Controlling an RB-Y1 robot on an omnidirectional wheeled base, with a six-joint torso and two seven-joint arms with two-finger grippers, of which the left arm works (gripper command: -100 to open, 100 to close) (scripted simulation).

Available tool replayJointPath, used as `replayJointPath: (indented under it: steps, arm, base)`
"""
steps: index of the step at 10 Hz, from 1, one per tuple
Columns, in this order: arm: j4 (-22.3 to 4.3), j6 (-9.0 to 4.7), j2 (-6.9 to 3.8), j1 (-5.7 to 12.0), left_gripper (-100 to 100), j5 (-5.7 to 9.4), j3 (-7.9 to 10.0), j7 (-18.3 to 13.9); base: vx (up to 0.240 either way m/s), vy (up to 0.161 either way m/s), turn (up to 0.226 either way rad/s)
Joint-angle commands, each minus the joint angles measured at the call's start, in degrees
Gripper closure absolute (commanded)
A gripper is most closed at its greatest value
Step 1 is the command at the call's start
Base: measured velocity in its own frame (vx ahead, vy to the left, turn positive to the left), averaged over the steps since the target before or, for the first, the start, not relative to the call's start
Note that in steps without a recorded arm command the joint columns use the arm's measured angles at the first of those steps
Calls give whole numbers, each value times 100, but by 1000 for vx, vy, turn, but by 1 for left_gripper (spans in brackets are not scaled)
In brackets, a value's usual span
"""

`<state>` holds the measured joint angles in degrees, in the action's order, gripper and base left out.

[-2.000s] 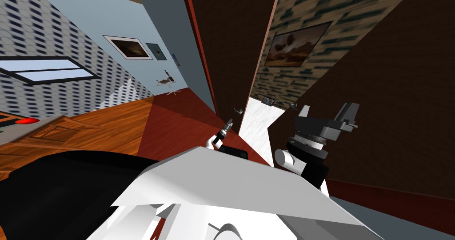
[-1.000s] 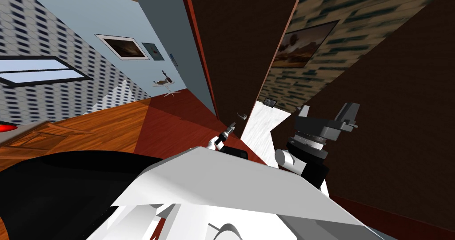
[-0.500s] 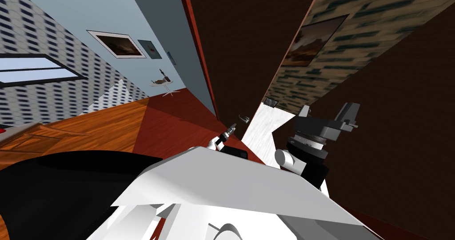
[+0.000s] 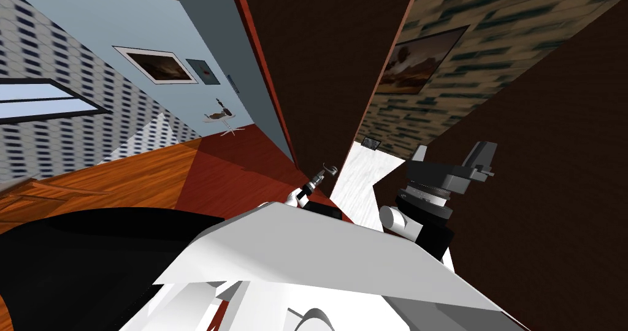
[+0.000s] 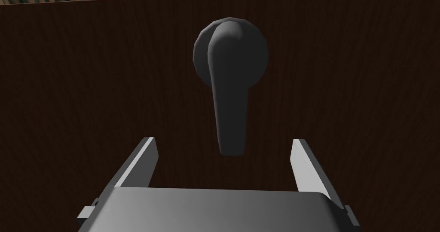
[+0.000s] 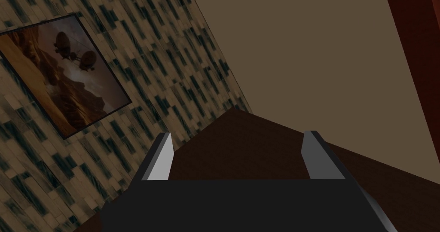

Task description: Push the door open

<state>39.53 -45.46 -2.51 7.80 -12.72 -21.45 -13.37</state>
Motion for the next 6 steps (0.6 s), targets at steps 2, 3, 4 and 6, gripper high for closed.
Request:
replayJointPath:
  steps: [2, 3, 4, 6]
  arm:
    - [-45, 17, 98, 26, -100, 25, 40, 36]
    - [-58, 24, 161, 33, -100, 33, 52, 48]
    - [-57, 3, 122, 25, -100, 28, 44, 42]
    - [-57, 3, 122, 25, 100, 28, 44, 42]
  base:
    - [200, -93, -33]
    - [152, -109, -27]
    - [66, -49, 2]
    - [-13, 12, -6]
